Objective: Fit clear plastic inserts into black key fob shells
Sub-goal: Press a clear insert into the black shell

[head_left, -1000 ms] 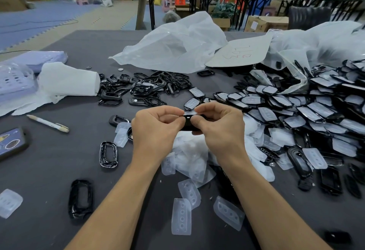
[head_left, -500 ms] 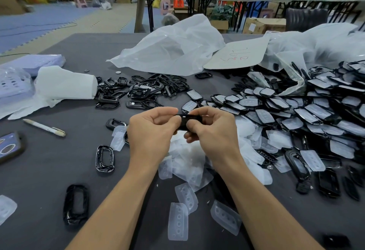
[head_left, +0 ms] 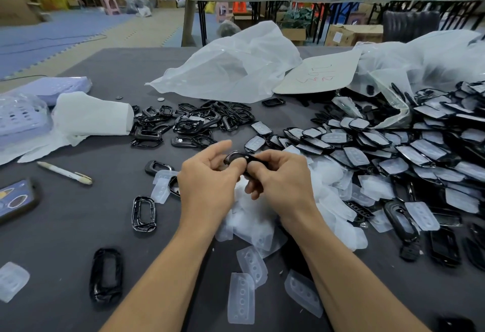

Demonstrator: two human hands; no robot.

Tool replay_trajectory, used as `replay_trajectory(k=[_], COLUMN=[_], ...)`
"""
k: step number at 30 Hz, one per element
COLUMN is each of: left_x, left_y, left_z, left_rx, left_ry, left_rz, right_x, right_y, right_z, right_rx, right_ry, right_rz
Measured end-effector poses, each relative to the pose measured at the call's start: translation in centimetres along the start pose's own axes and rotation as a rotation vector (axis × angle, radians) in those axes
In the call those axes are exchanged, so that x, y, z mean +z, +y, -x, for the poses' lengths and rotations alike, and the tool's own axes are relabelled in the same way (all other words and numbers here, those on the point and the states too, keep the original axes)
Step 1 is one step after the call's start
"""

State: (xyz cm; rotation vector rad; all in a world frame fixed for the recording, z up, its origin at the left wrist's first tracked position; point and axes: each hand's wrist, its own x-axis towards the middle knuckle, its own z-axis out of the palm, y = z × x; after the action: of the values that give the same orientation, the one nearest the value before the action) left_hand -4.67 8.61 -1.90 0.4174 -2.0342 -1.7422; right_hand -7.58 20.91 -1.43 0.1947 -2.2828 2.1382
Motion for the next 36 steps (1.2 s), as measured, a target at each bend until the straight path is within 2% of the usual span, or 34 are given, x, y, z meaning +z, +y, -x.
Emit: replay_trajectory(k=[3,5,7,10,11,15,18,25,27,31,33,36], left_x=[0.9,1.3,0.9,-0.5,-1.0,-1.6,-1.4,-2.1,-2.2,-2.3,-2.4,-2.6], left_y=[0.1,0.1,0.1,0.1,0.1,-0.1,0.2,0.7,0.8,0.8,0.7,0.6], left_z=[0.2,0.1,-0.2,-1.4,-1.8,-2.3,-2.1,-2.3,-2.4,-2.5,-2.6,-2.7], left_rx=[-0.142,-0.173,-0.167,-0.202,-0.224,-0.252,-0.259,-0.225,-0.213,-0.212,-0.216,-0.218], left_ry=[-0.143,-0.139,-0.053,0.077,0.093,0.086,0.068,0.131,0.158,0.169,0.164,0.155], left_rz=[0.241,0.309,0.305,0.358,0.371,0.317,0.310,0.374,0.427,0.451,0.433,0.409], right_x=[0.0,0.0,-0.1,-1.1,-1.5,-1.6,-1.2,-0.1,0.9,2.6,2.3,1.7], right_y=[0.0,0.0,0.1,0.0,0.0,0.2,0.4,0.2,-0.1,0.7,1.0,1.1], right_z=[0.2,0.3,0.3,0.1,0.0,-0.2,-0.2,0.5,0.6,0.6,0.3,0.3], right_rx=[0.025,0.010,-0.061,-0.220,-0.257,-0.197,-0.256,-0.402,-0.427,-0.363,-0.291,-0.195], right_ry=[0.030,0.028,0.078,0.242,0.239,0.009,-0.088,0.097,0.007,-0.278,-0.268,-0.124], right_rz=[-0.103,-0.062,0.114,0.405,0.490,0.854,1.078,0.959,0.974,1.021,0.921,0.668])
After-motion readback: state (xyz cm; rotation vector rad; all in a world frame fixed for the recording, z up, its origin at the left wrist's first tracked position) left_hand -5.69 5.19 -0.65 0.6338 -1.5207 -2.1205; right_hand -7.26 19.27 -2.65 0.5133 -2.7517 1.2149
